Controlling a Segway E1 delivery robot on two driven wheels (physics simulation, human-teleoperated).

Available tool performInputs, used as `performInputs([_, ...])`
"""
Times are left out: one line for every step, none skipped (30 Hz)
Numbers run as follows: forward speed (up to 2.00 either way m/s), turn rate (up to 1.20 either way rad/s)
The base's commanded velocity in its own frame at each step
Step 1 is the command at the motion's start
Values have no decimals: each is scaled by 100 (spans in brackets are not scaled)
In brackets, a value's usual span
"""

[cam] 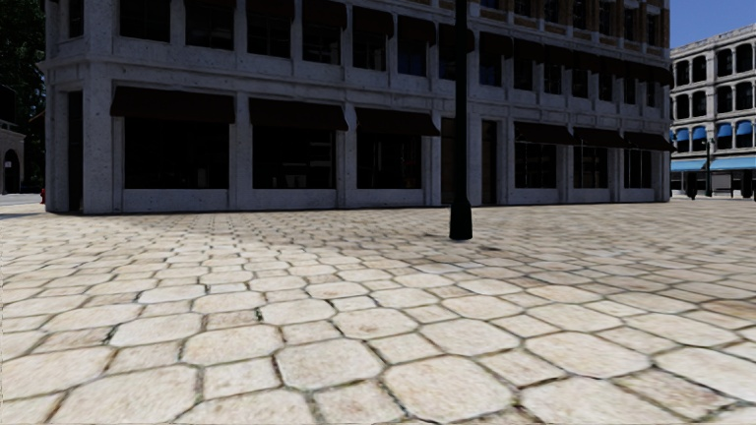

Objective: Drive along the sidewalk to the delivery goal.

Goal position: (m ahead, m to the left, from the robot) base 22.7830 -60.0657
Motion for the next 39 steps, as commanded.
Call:
performInputs([167, -19])
performInputs([167, -19])
performInputs([167, -23])
performInputs([167, -29])
performInputs([167, -31])
performInputs([167, -31])
performInputs([167, -31])
performInputs([167, -32])
performInputs([167, -32])
performInputs([167, -32])
performInputs([167, -32])
performInputs([167, -32])
performInputs([167, -32])
performInputs([167, -32])
performInputs([167, -32])
performInputs([167, -32])
performInputs([167, -32])
performInputs([167, -32])
performInputs([167, -32])
performInputs([167, -32])
performInputs([167, -32])
performInputs([167, -32])
performInputs([167, -32])
performInputs([167, -32])
performInputs([167, -32])
performInputs([167, -32])
performInputs([167, -32])
performInputs([167, -32])
performInputs([167, -32])
performInputs([167, -32])
performInputs([167, -32])
performInputs([167, -32])
performInputs([167, -32])
performInputs([167, -32])
performInputs([167, -41])
performInputs([167, -55])
performInputs([167, -58])
performInputs([167, -58])
performInputs([167, -58])
